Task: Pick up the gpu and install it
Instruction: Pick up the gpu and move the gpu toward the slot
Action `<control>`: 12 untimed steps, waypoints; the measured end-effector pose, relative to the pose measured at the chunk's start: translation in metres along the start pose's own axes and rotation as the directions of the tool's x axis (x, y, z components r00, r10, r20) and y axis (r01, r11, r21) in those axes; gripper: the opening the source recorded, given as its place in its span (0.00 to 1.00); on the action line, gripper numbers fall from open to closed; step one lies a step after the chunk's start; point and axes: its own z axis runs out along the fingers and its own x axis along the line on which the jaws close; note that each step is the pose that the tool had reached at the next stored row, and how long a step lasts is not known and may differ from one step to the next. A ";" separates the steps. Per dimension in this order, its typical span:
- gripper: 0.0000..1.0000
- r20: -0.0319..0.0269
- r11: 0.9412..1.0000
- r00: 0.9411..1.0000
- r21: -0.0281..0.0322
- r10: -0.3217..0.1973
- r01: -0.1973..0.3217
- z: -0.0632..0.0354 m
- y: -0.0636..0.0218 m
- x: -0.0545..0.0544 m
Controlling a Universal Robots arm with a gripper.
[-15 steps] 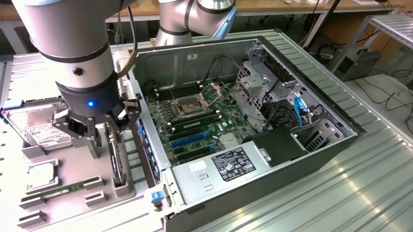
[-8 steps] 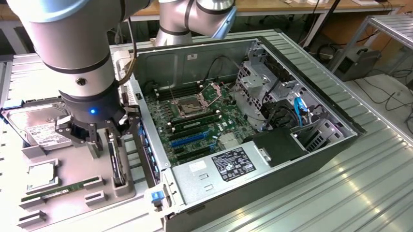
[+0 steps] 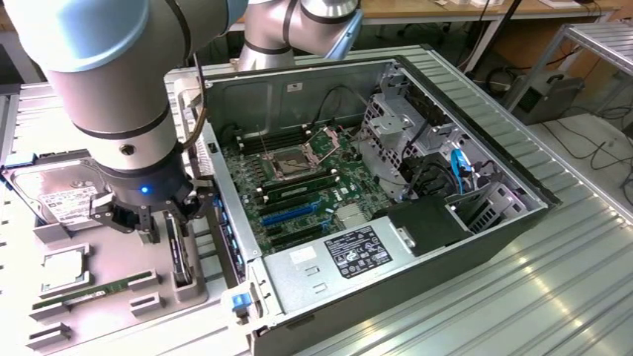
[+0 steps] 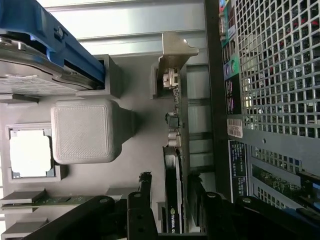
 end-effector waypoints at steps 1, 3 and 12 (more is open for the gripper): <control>0.42 0.001 1.000 1.000 0.000 0.000 0.000 0.0006 -0.0001 0.000; 0.42 0.003 1.000 1.000 0.000 0.002 -0.002 0.0026 -0.0002 0.001; 0.27 0.004 1.000 1.000 0.000 0.005 -0.005 0.0036 -0.0002 0.001</control>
